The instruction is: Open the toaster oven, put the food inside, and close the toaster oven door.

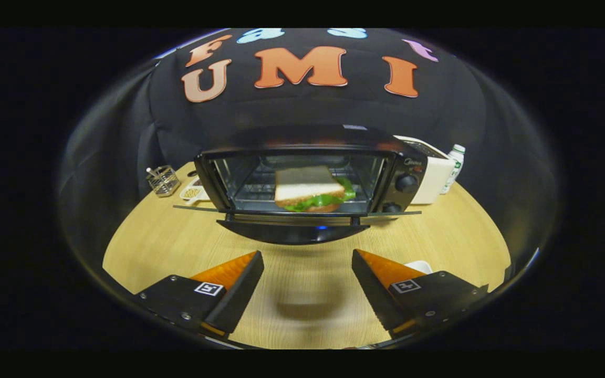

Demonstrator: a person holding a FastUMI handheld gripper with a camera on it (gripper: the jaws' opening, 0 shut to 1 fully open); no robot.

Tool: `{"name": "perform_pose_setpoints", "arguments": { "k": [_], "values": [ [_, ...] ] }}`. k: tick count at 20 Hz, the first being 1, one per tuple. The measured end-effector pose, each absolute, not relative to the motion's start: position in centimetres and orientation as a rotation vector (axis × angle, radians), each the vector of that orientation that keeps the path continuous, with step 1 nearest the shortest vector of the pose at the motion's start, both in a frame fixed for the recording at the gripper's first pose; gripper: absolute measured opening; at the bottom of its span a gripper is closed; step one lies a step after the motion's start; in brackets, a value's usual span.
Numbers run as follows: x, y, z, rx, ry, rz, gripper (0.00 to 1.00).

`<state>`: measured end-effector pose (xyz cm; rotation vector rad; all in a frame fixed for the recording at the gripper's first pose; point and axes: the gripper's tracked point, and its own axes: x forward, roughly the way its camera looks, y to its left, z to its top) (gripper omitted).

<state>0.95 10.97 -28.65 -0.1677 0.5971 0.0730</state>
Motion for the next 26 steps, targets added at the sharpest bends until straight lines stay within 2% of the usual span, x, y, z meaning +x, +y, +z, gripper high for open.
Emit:
{"name": "perform_pose_setpoints", "arguments": {
  "k": [15,20,26],
  "values": [
    [9.8,12.9,-24.3,-0.222,0.484,0.042,1.00],
    [9.3,12.1,-24.5,-0.211,0.505,0.034,1.00],
    [8.5,10.3,-19.6,-0.234,0.445,0.035,1.00]
  ]
}}
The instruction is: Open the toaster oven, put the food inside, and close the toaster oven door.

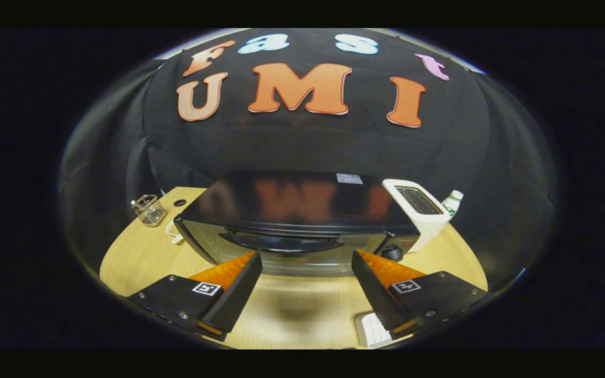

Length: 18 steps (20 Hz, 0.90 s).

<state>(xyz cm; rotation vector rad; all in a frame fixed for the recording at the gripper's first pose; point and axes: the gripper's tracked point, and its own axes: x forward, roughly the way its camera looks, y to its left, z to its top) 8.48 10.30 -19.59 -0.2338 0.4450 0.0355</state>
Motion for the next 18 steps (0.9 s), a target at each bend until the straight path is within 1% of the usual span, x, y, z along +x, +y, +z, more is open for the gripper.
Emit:
{"name": "perform_pose_setpoints", "arguments": {
  "k": [7,11,15,18],
  "values": [
    [7.4,8.4,-10.3,-0.192,0.323,0.021,1.00],
    [6.7,7.3,-6.4,-0.182,0.261,0.011,1.00],
    [6.2,6.4,-3.9,-0.201,0.213,-0.002,1.00],
    [5.4,6.1,-3.5,-0.189,0.203,-0.003,1.00]
  ]
}}
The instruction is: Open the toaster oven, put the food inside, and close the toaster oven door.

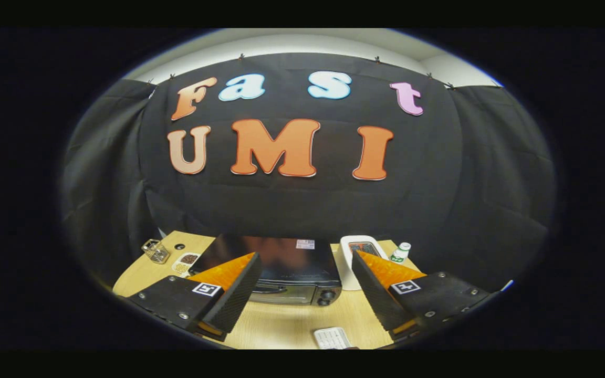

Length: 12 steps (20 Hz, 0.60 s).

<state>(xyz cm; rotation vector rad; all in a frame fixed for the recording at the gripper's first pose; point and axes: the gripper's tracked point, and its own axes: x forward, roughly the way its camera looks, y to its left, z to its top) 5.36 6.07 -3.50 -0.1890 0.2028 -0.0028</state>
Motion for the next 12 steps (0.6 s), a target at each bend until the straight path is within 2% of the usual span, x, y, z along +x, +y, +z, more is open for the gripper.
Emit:
{"name": "perform_pose_setpoints", "arguments": {
  "k": [12],
  "values": [
    [4.3,6.0,-3.3,-0.166,0.197,0.018,1.00]
  ]
}}
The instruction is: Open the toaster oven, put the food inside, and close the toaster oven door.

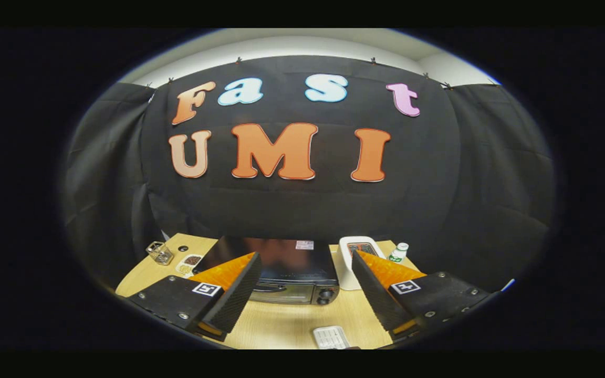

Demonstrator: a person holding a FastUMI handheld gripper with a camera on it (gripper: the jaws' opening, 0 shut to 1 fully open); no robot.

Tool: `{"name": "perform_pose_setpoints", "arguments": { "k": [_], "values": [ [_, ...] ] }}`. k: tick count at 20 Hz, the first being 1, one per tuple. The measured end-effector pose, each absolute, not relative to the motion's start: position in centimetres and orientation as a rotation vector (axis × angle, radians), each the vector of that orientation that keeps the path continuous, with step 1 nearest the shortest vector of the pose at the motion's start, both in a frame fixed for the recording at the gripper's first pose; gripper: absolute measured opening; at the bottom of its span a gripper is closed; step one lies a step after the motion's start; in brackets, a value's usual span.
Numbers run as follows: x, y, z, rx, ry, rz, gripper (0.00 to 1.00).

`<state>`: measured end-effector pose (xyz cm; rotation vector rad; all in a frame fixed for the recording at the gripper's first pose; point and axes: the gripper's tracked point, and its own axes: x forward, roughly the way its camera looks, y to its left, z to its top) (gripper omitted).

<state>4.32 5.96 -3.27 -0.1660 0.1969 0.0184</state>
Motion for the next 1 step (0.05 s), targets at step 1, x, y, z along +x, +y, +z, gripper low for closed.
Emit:
{"name": "perform_pose_setpoints", "arguments": {
  "k": [1],
  "values": [
    [4.18,5.99,-3.14,-0.165,0.194,0.020,1.00]
  ]
}}
